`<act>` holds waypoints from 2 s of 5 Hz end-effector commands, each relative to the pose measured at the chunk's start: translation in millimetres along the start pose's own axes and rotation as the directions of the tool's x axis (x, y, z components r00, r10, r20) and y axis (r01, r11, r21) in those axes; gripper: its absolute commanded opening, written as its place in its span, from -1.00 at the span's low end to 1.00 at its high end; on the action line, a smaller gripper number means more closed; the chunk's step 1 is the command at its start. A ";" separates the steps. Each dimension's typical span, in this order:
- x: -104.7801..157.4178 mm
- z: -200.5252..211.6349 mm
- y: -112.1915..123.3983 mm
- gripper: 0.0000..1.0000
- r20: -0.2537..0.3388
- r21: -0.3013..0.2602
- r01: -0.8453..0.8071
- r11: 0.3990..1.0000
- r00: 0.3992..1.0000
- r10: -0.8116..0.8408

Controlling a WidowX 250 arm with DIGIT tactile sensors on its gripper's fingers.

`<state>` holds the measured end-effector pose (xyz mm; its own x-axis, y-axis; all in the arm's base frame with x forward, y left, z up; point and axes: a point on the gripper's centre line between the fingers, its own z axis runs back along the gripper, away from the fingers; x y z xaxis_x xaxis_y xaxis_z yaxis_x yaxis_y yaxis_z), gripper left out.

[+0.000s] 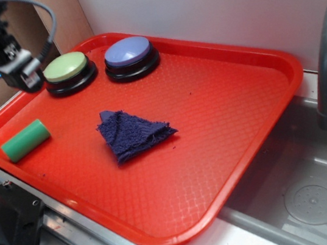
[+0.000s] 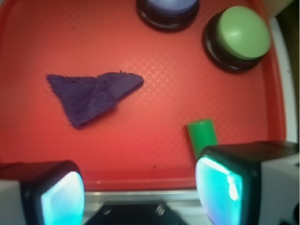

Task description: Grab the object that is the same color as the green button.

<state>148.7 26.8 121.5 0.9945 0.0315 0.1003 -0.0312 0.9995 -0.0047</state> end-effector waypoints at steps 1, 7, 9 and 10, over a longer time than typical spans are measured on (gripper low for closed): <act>-0.6 -43.4 39.6 1.00 -0.024 0.042 0.134 0.990 0.991 -0.133; -12.6 -101.3 75.0 -1.00 -0.161 0.072 -0.046 0.996 0.985 0.057; -1.3 -83.5 56.7 -1.00 -0.194 0.115 -0.079 0.990 0.976 0.101; 18.0 -53.7 37.9 -1.00 -0.148 0.059 -0.098 0.993 0.983 0.106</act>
<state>165.3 61.0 61.0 0.9854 0.1426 -0.0934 -0.1400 0.9896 0.0336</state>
